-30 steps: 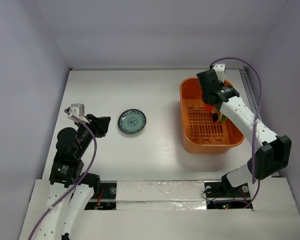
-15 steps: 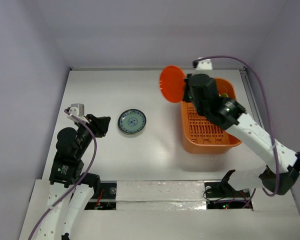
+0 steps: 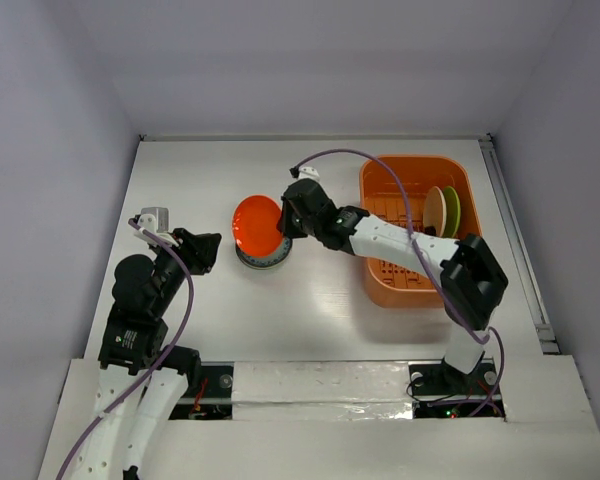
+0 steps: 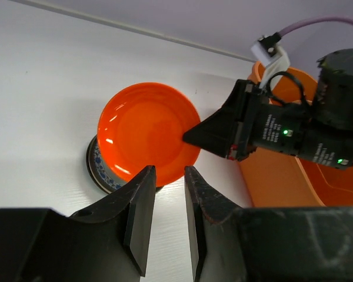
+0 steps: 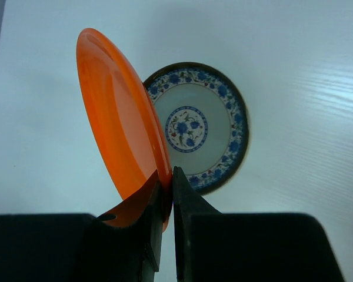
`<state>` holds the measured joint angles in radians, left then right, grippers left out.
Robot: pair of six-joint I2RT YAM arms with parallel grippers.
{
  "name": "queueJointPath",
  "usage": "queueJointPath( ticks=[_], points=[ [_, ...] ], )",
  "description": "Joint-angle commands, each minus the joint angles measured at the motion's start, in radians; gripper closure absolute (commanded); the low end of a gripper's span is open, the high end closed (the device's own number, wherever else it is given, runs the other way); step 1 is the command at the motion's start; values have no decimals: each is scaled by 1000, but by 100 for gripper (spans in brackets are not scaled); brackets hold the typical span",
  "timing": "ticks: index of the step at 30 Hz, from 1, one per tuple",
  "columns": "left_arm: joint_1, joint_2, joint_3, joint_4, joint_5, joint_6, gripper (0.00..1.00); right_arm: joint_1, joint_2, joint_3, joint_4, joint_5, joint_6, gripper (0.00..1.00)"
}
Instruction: Unload the plates from the dish rack
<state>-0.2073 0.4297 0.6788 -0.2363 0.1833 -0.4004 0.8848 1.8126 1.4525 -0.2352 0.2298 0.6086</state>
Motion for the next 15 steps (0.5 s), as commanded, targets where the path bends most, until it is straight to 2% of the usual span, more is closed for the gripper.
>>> queueJointPath(
  ticks=[1, 15],
  points=[
    [5, 6, -2, 32, -2, 2, 76, 0, 11, -18, 174, -82, 117, 99],
    [5, 1, -2, 29, -2, 2, 76, 0, 108, -67, 192, -40, 198, 87]
  ],
)
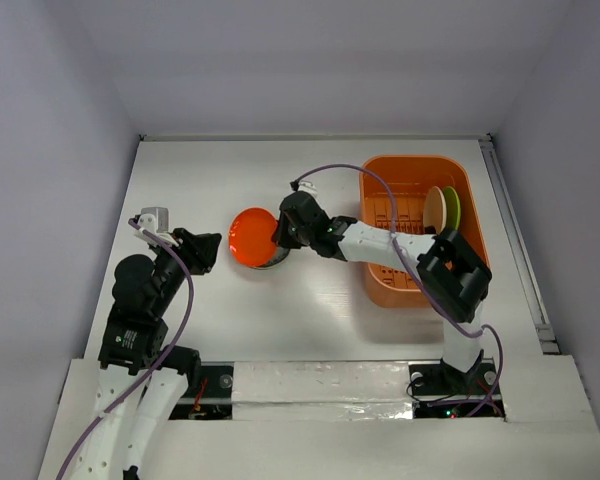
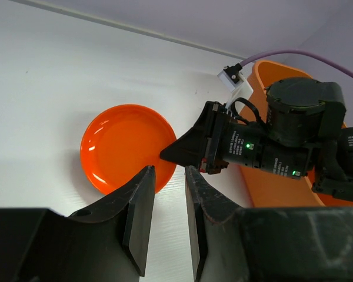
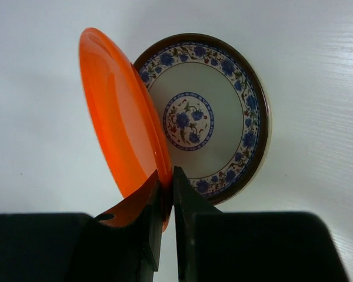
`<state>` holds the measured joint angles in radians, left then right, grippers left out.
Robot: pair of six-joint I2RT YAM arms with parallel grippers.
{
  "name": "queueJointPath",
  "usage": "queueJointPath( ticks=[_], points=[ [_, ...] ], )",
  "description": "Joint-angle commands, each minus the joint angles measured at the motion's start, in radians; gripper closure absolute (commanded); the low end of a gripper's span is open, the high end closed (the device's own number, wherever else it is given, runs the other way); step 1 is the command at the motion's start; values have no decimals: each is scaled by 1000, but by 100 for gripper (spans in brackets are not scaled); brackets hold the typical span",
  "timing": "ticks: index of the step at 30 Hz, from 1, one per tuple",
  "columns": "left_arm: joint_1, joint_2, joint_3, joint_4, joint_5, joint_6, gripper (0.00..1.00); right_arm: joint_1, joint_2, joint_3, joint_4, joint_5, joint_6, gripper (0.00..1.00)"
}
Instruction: Unload the plates from the dish rack
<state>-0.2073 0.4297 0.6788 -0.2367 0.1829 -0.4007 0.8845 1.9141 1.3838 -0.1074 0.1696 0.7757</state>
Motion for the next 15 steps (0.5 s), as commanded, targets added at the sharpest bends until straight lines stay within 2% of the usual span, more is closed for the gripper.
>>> queueJointPath(
  ticks=[1, 3, 4, 8, 9, 10, 13, 14, 15],
  points=[
    [5, 3, -2, 30, -3, 2, 76, 1, 8, 0, 61, 30, 33, 80],
    [5, 3, -2, 30, -2, 2, 76, 1, 8, -6, 52, 41, 28, 70],
    [5, 1, -2, 30, 0, 2, 76, 1, 8, -3, 45, 45, 24, 61],
    [5, -2, -2, 31, 1, 3, 76, 1, -12, -2, 0, 90, -2, 49],
    [5, -3, -2, 31, 1, 2, 76, 1, -18, -2, -12, 90, -7, 49],
    [5, -2, -2, 31, 1, 3, 76, 1, -26, 3, -27, 112, -16, 40],
    [5, -3, -2, 30, 0, 2, 76, 1, -67, 29, -96, 155, -58, 37],
    [5, -6, -2, 31, 1, 2, 76, 1, -102, 29, -116, 163, -68, 32],
    [5, -6, -2, 30, 0, 2, 76, 1, -121, 29, -130, 168, -97, 31]
  ],
)
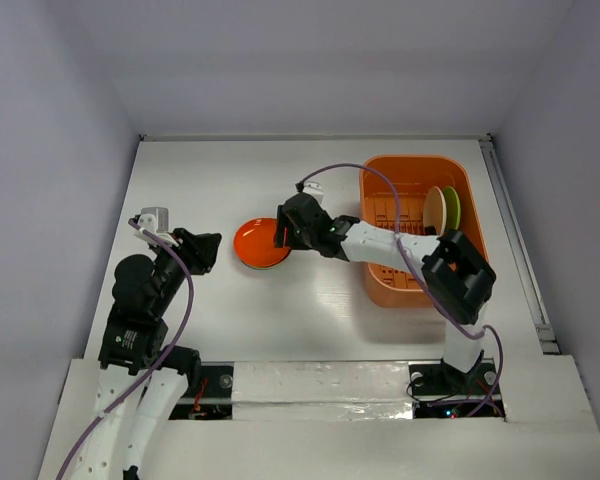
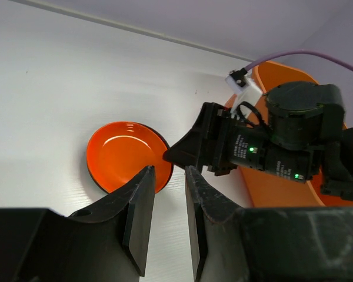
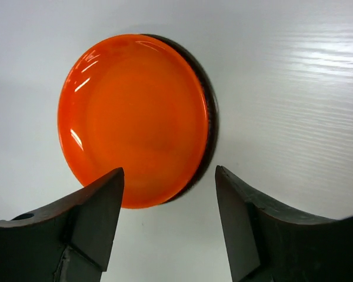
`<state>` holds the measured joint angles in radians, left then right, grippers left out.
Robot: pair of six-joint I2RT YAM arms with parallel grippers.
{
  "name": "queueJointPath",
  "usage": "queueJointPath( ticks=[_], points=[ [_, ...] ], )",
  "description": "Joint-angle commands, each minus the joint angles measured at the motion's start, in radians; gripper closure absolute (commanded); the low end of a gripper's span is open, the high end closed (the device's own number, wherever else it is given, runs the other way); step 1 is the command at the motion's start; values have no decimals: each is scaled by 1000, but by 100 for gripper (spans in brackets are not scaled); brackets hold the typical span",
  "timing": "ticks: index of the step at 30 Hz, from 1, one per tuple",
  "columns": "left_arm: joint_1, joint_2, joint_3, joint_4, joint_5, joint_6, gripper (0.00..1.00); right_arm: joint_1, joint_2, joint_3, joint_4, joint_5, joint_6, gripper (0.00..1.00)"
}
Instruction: Unload the plates from the dish rack
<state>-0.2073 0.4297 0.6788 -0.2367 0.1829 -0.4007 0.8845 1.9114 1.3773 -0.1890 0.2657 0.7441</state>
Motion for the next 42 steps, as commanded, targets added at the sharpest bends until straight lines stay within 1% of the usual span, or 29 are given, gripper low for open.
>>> queueJointPath(
  ticks=[1, 3, 4, 5, 6, 7, 8, 9, 10, 11, 13, 14, 15, 16, 18, 19, 20, 22, 25, 28, 29, 33, 34, 36, 37, 38, 42],
  points=[
    [5, -6, -2, 31, -2, 2, 76, 1, -136, 37, -72, 108, -78, 31],
    [5, -8, -1, 30, -2, 2, 76, 1, -194, 39, -142, 165, -113, 33],
    [5, -9, -2, 31, 0, 2, 76, 1, -216, 39, -170, 199, -124, 38],
    [5, -11, -2, 31, 0, 2, 76, 1, -239, 39, -200, 301, -129, 56],
    [5, -12, -2, 31, 1, 2, 76, -18, -265, 26, -269, 363, -129, 68],
    [5, -14, -2, 33, 1, 2, 76, -36, -326, 13, -294, 448, -133, 93],
    [5, -14, -2, 33, 1, 2, 76, -62, -363, -6, -315, 476, -138, 100],
    [5, -16, -2, 33, 1, 2, 76, -94, -402, -26, -348, 498, -146, 100],
    [5, -16, -2, 33, 4, 3, 76, -166, -440, -74, -358, 538, -149, 100],
    [5, -17, -4, 34, 4, 3, 78, -209, -518, -102, -363, 549, -156, 100],
    [5, -20, -4, 34, 6, 3, 80, -293, -586, -154, -366, 558, -192, 100],
    [5, -22, -4, 34, 6, 5, 84, -364, -630, -194, -368, 566, -204, 98],
    [5, -25, -4, 36, 7, 3, 86, -395, -643, -205, -385, 569, -218, 95],
    [-4, -25, -5, 36, 7, 3, 89, -421, -649, -213, -391, 567, -230, 86],
    [-4, -25, -5, 36, 6, 3, 92, -469, -638, -216, -415, 578, -253, 74],
    [-4, -23, -5, 36, 3, 3, 94, -481, -628, -212, -426, 583, -256, 64],
    [-4, -25, -5, 36, 0, 2, 95, -493, -617, -205, -434, 583, -265, 57],
    [-13, -25, -4, 33, -3, 2, 96, -527, -585, -192, -441, 575, -285, 51],
    [-14, -26, -2, 31, -6, 2, 95, -564, -542, -178, -414, 515, -328, 51],
    [-14, -28, -1, 28, -7, 2, 88, -588, -481, -153, -412, 518, -348, 52],
    [-14, -28, -1, 28, -7, 2, 84, -588, -467, -146, -420, 518, -351, 53],
    [-23, -31, -1, 28, -7, 3, 77, -608, -413, -132, -400, 494, -387, 54],
    [-23, -29, 1, 28, -8, 3, 77, -608, -397, -124, -403, 492, -388, 58],
    [-23, -31, 1, 28, -8, 3, 76, -608, -362, -100, -417, 494, -394, 61],
    [-23, -29, 1, 28, -10, 3, 76, -608, -354, -90, -424, 495, -397, 68],
    [-23, -31, 1, 28, -11, 3, 76, -608, -348, -83, -432, 498, -400, 70],
    [-23, -29, -1, 30, -8, 3, 76, -585, -386, -52, -452, 507, -429, 78]
  ],
)
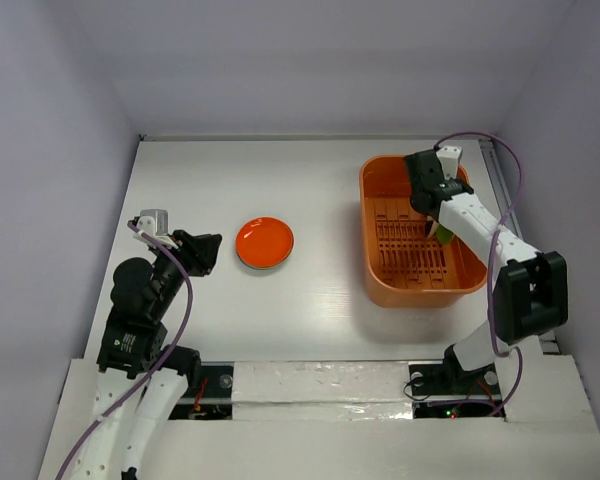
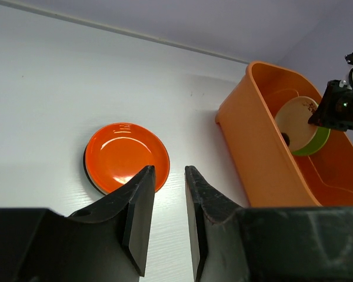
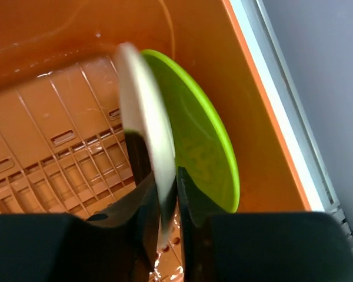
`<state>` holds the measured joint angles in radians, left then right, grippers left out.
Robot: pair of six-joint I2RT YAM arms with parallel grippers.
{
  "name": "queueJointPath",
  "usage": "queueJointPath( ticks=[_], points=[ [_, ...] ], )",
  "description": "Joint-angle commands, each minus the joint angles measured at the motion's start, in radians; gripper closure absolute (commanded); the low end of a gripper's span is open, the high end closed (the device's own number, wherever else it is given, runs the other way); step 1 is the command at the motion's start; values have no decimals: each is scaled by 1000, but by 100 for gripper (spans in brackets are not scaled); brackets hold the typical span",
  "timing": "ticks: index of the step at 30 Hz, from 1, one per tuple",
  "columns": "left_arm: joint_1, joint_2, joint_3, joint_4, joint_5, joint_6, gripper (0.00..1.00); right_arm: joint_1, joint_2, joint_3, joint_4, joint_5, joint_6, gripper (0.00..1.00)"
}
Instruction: Unload the plates from the dish rack
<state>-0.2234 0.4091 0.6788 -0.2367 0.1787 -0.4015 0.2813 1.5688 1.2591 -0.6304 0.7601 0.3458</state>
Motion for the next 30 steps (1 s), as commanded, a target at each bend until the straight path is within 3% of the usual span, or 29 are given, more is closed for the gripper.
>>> queueJointPath(
  ticks=[1, 11, 17, 23, 30],
  points=[
    [-7, -9, -1, 30, -4, 4, 76, 18, -50, 75, -20, 18, -36, 80],
    [-7, -6, 1, 27, -8, 3, 76, 107, -163, 267, -166, 97, -71, 100],
    [-7, -6, -1, 30, -4, 3, 76, 220, -272, 393, -190, 47, -71, 100],
    [-7, -4, -1, 28, -7, 1, 76, 375, -308, 287, 82, -215, 21, 100],
    [-7, -4, -1, 27, -10, 3, 74, 518, -126, 180, 441, -490, 205, 100]
  ],
)
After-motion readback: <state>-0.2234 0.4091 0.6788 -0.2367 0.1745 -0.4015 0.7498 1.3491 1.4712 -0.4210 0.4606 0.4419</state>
